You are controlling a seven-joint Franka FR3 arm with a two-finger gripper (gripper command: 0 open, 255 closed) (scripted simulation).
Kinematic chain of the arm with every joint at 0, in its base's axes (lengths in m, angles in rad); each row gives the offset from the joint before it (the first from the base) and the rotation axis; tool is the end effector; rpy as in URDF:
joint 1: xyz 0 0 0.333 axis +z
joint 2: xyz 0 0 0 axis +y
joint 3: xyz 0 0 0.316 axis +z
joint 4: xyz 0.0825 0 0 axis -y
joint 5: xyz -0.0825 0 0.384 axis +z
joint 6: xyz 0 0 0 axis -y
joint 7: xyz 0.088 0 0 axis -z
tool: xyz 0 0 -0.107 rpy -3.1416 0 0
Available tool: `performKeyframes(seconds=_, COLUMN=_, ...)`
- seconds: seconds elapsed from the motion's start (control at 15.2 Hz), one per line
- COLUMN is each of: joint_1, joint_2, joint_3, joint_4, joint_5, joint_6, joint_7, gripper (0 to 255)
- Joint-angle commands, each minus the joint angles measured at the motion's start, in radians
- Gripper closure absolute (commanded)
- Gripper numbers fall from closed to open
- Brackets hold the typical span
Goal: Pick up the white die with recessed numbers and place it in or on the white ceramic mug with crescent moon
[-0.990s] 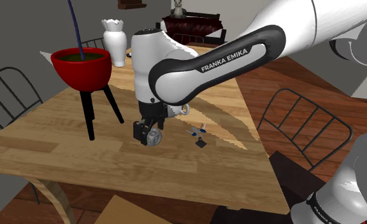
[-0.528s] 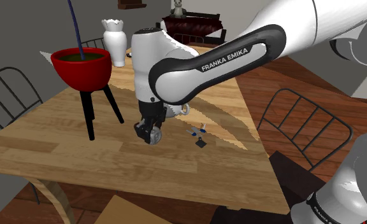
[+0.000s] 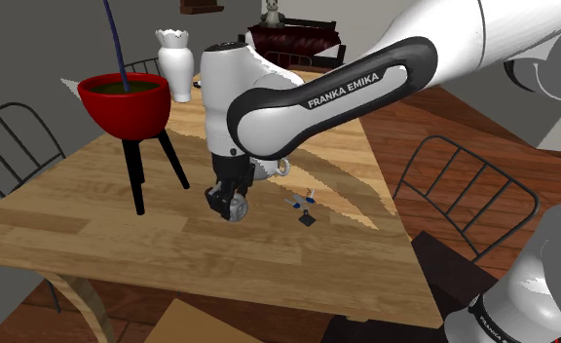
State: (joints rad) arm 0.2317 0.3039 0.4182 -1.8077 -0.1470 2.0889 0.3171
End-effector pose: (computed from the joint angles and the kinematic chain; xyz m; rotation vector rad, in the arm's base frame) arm 0.5160 0.3609 0.3887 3.0803 0.6052 0.0134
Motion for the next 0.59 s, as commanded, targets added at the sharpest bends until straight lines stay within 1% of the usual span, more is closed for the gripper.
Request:
performKeyframes(seconds=0.0, joint_1=-0.001, joint_2=-0.008, joint_3=0.002, joint_4=0.009, joint_5=0.005, joint_6=-0.017, joint_7=-0.003, gripper=255)
performKeyframes(seconds=0.53, joint_1=-0.004, joint_2=-0.042, joint_3=0.009, joint_4=0.074, joint_5=0.024, joint_6=-0.113, joint_7=-0.016, gripper=255)
